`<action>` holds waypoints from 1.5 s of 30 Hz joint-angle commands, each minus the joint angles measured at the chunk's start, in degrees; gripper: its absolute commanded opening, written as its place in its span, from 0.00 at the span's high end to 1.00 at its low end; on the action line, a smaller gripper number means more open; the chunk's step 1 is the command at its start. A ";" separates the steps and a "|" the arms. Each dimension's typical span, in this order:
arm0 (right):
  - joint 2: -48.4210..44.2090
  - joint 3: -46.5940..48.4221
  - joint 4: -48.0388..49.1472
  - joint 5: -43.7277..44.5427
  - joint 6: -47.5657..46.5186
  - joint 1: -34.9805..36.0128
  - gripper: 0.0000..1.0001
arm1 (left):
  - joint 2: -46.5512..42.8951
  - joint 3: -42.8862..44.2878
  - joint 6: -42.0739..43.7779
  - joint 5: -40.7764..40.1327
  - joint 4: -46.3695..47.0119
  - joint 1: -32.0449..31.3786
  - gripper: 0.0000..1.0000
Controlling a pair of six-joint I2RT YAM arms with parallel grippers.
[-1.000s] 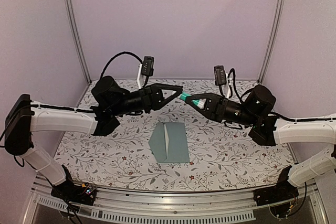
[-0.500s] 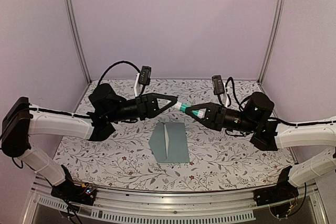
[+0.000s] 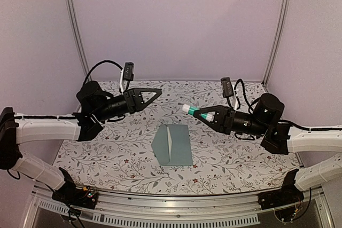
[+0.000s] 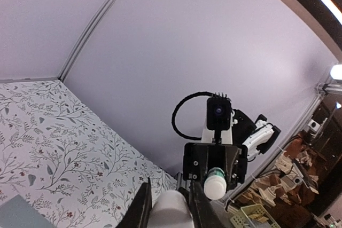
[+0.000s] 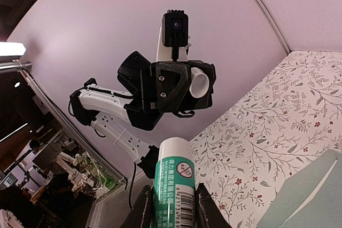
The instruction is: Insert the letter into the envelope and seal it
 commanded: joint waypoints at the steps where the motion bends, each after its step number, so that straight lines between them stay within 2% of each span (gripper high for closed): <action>1: -3.16 2.05 -10.85 5.09 -3.78 -0.06 1.00 | -5.63 0.40 10.11 -6.18 -21.62 1.34 1.00; 7: -4.83 5.49 -22.71 9.37 -7.38 -0.06 1.00 | -11.28 0.69 17.92 -25.08 -48.09 1.34 1.00; 9: -4.79 6.88 -26.15 10.64 -8.64 -0.06 1.00 | -11.37 0.75 19.18 -28.67 -54.85 1.38 1.00; 14: -3.70 9.84 -32.77 13.48 -10.56 -0.06 1.00 | -8.13 0.73 19.74 -36.09 -64.39 1.45 1.00; 28: 1.66 15.08 -45.53 15.67 -12.63 -0.06 1.00 | 11.23 -1.86 19.24 -27.59 -53.43 3.64 1.00; 35: 2.27 15.51 -48.30 17.15 -12.73 -0.06 1.00 | 14.04 -3.46 18.50 -26.19 -49.55 3.89 0.96; 38: 2.34 15.51 -48.66 17.30 -12.72 -0.06 1.00 | 13.92 -3.93 18.41 -26.42 -49.35 3.93 0.90; 43: 3.23 16.54 -50.40 18.03 -12.79 -0.06 1.00 | 13.94 -3.61 18.48 -28.30 -50.69 3.88 0.69; 45: 3.76 17.18 -51.35 18.41 -12.92 -0.06 1.00 | 13.58 -3.38 18.45 -28.67 -51.16 3.90 0.66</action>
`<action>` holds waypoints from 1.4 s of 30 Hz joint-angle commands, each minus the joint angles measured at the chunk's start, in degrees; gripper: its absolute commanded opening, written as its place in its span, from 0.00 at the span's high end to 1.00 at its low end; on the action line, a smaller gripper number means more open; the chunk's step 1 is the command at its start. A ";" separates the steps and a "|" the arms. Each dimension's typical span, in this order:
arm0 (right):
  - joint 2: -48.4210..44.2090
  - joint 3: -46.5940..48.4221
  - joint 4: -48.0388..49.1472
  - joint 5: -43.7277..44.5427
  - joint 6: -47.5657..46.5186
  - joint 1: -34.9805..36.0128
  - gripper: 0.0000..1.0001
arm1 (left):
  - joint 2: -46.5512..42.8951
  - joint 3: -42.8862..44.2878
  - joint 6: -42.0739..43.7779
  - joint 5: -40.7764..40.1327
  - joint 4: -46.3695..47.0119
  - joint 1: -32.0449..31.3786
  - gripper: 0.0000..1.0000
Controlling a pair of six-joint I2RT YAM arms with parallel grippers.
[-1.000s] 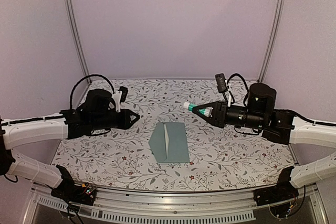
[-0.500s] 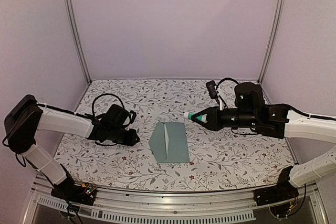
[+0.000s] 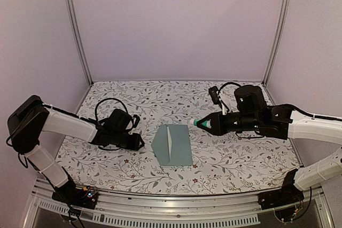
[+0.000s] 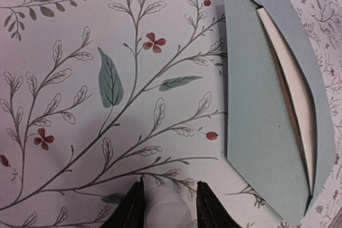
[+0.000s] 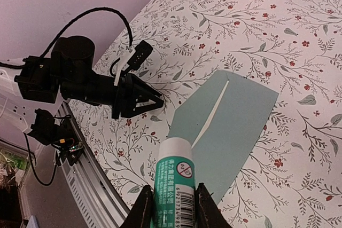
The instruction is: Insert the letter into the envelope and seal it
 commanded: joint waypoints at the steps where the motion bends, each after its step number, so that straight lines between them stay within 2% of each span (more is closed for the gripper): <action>1: 1.49 2.76 -2.28 1.63 -0.60 -0.06 1.00 | -0.41 -0.09 -0.04 -1.47 -0.52 0.72 0.63; 3: 1.76 2.95 -2.62 1.73 -0.71 -0.06 1.00 | -1.68 -0.19 0.03 -1.43 -0.66 0.63 0.58; 8: 1.95 3.08 -2.66 1.69 -0.85 -0.02 1.00 | -4.30 -0.02 0.21 -1.66 -2.79 0.25 0.54; 11: 2.97 3.62 -2.86 1.47 -0.97 -0.06 1.00 | -7.67 1.80 -0.01 -5.72 -6.03 -0.42 0.53; 16: 7.89 5.22 -2.97 0.17 -1.13 -0.05 1.00 | -10.98 5.27 1.97 -3.88 -2.96 -0.57 0.70; 18: 10.71 6.25 -2.90 0.10 -1.16 -0.06 1.00 | -8.63 7.57 2.22 -1.52 0.60 -0.51 0.78; 24: 18.03 8.92 -2.61 -0.77 -1.60 -0.59 1.00 | 3.97 14.77 1.73 10.27 9.94 -0.35 0.91; 31: 22.11 7.05 -0.43 -3.30 -0.87 -3.53 1.00 | 18.92 24.47 1.73 20.75 13.61 -0.33 0.96; 38: 24.25 7.09 1.16 -5.93 -0.94 -3.78 1.00 | 26.61 30.23 4.09 23.36 9.99 -0.59 0.99; 42: 26.11 8.46 1.88 -7.19 -0.61 -3.78 1.00 | 28.81 30.94 5.07 19.84 7.31 -0.90 1.00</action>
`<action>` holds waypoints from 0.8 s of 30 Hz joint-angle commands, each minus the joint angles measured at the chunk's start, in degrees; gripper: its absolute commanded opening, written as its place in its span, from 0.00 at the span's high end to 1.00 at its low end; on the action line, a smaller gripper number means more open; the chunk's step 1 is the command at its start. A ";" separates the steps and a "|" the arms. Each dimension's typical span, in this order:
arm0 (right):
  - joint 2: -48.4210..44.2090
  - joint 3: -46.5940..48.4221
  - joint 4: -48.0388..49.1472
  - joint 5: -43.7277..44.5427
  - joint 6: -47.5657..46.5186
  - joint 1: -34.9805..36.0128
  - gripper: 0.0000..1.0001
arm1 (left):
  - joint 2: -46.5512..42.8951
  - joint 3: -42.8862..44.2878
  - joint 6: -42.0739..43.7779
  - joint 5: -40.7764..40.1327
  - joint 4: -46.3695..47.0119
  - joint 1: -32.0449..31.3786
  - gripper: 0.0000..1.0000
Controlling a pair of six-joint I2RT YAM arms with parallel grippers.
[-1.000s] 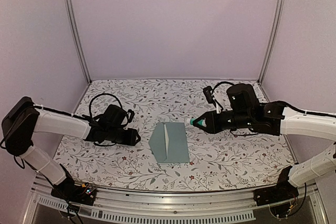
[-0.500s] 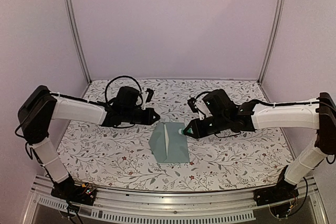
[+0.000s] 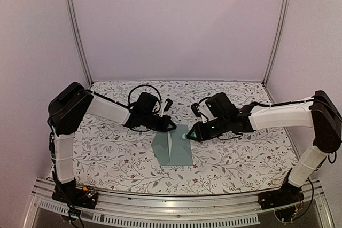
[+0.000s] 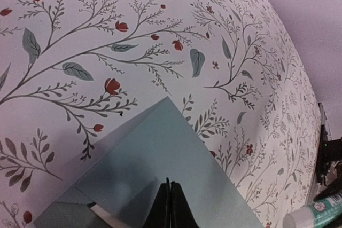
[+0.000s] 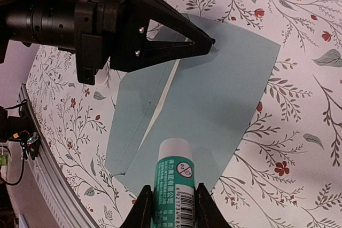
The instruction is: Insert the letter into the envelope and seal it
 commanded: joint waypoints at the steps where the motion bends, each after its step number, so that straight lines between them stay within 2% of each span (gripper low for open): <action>1: 2.57 1.67 2.51 -2.68 0.30 -0.05 1.00 | 2.37 1.30 2.30 -2.37 -3.54 -0.38 1.00; 5: 5.82 3.96 3.43 -3.80 0.76 -0.04 1.00 | 3.25 0.68 2.58 -5.00 -4.59 -0.43 1.00; 16: 16.57 13.76 1.32 -4.66 1.24 -0.04 1.00 | 3.62 -1.20 2.44 -5.01 -2.56 -0.43 1.00; 24: 21.11 14.04 1.18 -3.05 2.16 -0.04 1.00 | 3.70 -1.70 2.39 -4.55 -1.68 -0.38 1.00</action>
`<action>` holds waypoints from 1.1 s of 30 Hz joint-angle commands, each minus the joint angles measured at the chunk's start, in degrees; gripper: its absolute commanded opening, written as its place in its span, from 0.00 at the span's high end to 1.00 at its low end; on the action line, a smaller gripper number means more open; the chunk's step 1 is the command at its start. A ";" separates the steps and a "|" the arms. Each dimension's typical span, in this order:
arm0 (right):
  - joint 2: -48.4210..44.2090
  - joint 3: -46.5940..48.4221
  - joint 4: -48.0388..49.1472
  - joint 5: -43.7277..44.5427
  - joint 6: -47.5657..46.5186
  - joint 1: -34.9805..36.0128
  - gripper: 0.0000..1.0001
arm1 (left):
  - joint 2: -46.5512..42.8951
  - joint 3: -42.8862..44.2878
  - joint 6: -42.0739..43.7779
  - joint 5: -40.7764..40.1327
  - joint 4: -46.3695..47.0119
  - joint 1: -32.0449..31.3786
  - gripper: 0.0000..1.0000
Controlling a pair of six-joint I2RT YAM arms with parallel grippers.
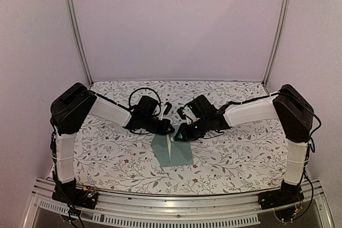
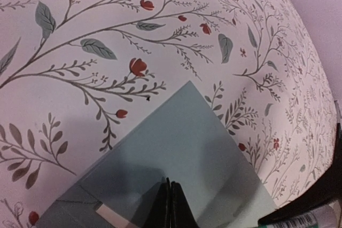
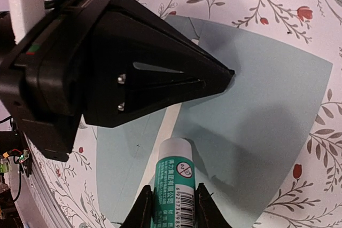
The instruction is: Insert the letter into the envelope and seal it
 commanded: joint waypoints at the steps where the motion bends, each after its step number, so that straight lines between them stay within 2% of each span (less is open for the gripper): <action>1: 3.14 1.06 -0.34 0.86 0.80 -0.04 1.00 | 1.18 -1.41 0.56 -0.67 -0.63 -0.22 1.00; 6: 4.97 0.72 -1.58 3.01 1.09 0.08 1.00 | 1.13 -1.47 0.49 -0.66 -0.48 -0.24 1.00; 10: 3.29 0.17 -4.56 6.85 1.51 1.64 1.00 | 1.11 -1.46 0.36 -1.12 -0.35 -0.28 1.00; 17: 1.64 1.56 -9.40 7.89 0.99 4.53 1.00 | 1.39 -1.96 -0.09 -1.22 0.30 -0.43 1.00; 26: 2.19 9.35 -18.11 9.25 -1.44 5.33 1.00 | 1.64 -2.78 -0.52 -0.63 1.77 -0.64 1.00; 33: 8.61 19.82 -28.70 10.21 -4.65 5.23 1.00 | 2.36 -2.99 -0.84 0.49 3.01 -0.75 1.00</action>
